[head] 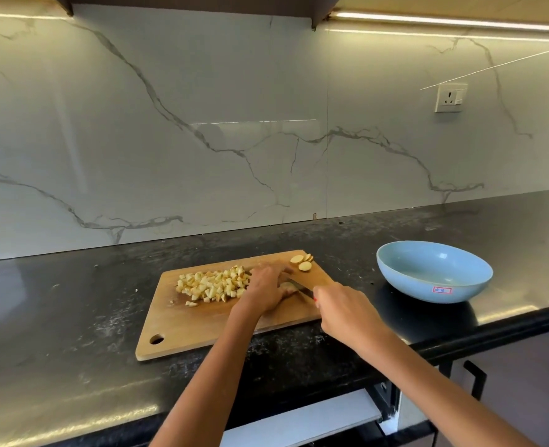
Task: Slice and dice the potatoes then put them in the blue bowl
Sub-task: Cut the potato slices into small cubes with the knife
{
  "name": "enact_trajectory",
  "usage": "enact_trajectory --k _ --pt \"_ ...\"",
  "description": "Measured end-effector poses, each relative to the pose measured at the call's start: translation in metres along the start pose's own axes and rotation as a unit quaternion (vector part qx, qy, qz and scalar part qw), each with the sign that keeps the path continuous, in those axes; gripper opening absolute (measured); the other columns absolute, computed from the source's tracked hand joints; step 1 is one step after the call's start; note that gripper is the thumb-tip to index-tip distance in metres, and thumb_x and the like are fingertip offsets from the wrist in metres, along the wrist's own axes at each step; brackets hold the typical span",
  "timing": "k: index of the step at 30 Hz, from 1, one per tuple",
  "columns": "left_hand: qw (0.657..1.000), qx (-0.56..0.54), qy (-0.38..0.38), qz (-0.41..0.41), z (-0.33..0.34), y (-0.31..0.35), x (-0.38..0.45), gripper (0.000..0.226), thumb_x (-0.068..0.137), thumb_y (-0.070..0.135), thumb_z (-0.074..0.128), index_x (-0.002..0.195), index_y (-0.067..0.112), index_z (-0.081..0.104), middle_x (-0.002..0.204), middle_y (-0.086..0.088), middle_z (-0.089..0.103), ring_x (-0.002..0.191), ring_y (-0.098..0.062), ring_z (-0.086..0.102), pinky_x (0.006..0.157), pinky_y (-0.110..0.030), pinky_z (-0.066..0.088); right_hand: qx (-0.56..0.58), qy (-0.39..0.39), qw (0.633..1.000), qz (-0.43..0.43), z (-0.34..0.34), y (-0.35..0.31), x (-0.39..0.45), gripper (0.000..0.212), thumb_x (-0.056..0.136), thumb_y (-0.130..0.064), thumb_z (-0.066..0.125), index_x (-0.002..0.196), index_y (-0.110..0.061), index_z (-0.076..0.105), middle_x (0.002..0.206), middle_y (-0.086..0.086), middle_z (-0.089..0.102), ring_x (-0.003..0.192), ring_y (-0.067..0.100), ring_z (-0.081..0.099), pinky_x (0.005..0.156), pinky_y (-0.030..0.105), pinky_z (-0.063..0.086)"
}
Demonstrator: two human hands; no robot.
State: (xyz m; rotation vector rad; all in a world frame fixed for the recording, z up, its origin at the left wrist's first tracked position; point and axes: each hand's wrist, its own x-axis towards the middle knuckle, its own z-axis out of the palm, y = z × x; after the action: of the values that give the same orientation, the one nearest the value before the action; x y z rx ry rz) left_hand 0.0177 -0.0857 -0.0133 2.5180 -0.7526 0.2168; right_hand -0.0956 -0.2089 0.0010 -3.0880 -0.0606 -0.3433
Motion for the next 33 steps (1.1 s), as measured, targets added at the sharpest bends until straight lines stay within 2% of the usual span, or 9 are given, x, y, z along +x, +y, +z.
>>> enact_trajectory --k 3,8,11,17,20,22,25,30,33 --pt "0.998 0.043 -0.032 0.013 0.003 -0.003 0.005 0.025 0.09 0.021 0.058 0.114 0.024 0.06 0.129 -0.003 0.051 0.127 -0.022 0.037 0.11 -0.039 0.025 -0.008 0.0 1.0 -0.006 0.0 0.004 -0.011 0.016 0.094 -0.013 0.05 0.109 -0.014 0.054 0.101 0.004 0.061 0.083 0.018 0.061 0.066 0.026 0.041" --pt "0.999 0.039 -0.022 0.025 0.004 -0.003 0.006 0.023 0.09 0.018 0.057 0.112 0.024 0.063 0.128 -0.001 0.054 0.127 -0.02 0.038 0.111 -0.038 0.022 -0.022 0.011 1.0 -0.012 -0.002 0.011 -0.017 0.013 0.097 -0.016 0.047 0.108 -0.014 0.054 0.082 -0.001 0.046 0.063 0.011 0.045 0.06 0.024 0.034" --pt "0.998 0.047 -0.034 0.035 0.005 -0.004 0.005 0.03 0.092 0.019 0.055 0.12 0.029 0.056 0.137 0.001 0.046 0.131 -0.022 0.032 0.112 -0.039 0.02 -0.022 0.006 1.0 -0.012 -0.005 0.01 -0.018 0.015 0.097 -0.018 0.048 0.11 -0.014 0.054 0.087 0.002 0.053 0.067 0.012 0.048 0.061 0.024 0.035" --pt "0.996 0.062 -0.061 0.032 0.003 -0.001 0.005 0.024 0.094 0.017 0.049 0.114 0.03 0.055 0.136 -0.003 0.036 0.128 -0.025 0.027 0.108 -0.042 0.023 -0.04 -0.011 0.999 -0.016 -0.01 0.005 -0.023 0.02 0.096 -0.017 0.049 0.115 -0.013 0.053 0.106 0.007 0.061 0.088 0.019 0.063 0.065 0.025 0.036" --pt "0.996 0.054 -0.064 0.03 0.001 0.001 0.003 0.023 0.094 0.018 0.05 0.112 0.03 0.056 0.137 -0.003 0.036 0.129 -0.024 0.026 0.108 -0.042 0.022 -0.068 -0.023 0.997 -0.02 -0.024 0.006 -0.025 0.019 0.096 -0.016 0.048 0.113 -0.012 0.056 0.101 0.007 0.062 0.079 0.019 0.059 0.062 0.026 0.035" --pt "0.997 0.043 -0.061 0.031 -0.001 0.001 0.003 0.021 0.094 0.019 0.051 0.111 0.03 0.058 0.136 -0.003 0.038 0.129 -0.023 0.027 0.108 -0.041 0.022 -0.085 -0.019 0.996 -0.021 -0.036 0.009 -0.028 0.016 0.095 -0.013 0.047 0.106 -0.011 0.058 0.084 0.004 0.056 0.068 0.016 0.054 0.055 0.025 0.031" --pt "0.997 0.029 -0.051 0.041 -0.001 0.0 0.003 0.019 0.093 0.018 0.053 0.108 0.026 0.06 0.132 -0.003 0.042 0.127 -0.022 0.029 0.107 -0.039 0.023 -0.094 -0.006 0.995 -0.015 -0.05 0.014 -0.032 0.014 0.094 -0.015 0.045 0.1 -0.012 0.058 0.065 -0.003 0.034 0.053 0.01 0.034 0.046 0.023 0.022" --pt "0.998 -0.02 -0.017 0.051 0.002 -0.002 0.002 0.018 0.088 0.015 0.06 0.104 0.023 0.06 0.121 0.0 0.053 0.12 -0.018 0.042 0.105 -0.038 0.033 -0.088 0.036 0.995 0.007 -0.055 0.019 -0.029 0.018 0.095 -0.019 0.044 0.106 -0.015 0.058 0.065 -0.005 0.029 0.062 0.017 0.041 0.045 0.022 0.021" --pt "0.998 -0.052 0.007 0.03 0.004 -0.004 0.0 0.029 0.083 0.02 0.068 0.109 0.019 0.055 0.112 -0.002 0.056 0.107 -0.016 0.052 0.094 -0.031 0.044 -0.068 0.047 0.996 0.018 -0.046 0.02 -0.023 0.019 0.095 -0.019 0.044 0.107 -0.015 0.058 0.067 -0.003 0.034 0.068 0.018 0.045 0.046 0.023 0.023"
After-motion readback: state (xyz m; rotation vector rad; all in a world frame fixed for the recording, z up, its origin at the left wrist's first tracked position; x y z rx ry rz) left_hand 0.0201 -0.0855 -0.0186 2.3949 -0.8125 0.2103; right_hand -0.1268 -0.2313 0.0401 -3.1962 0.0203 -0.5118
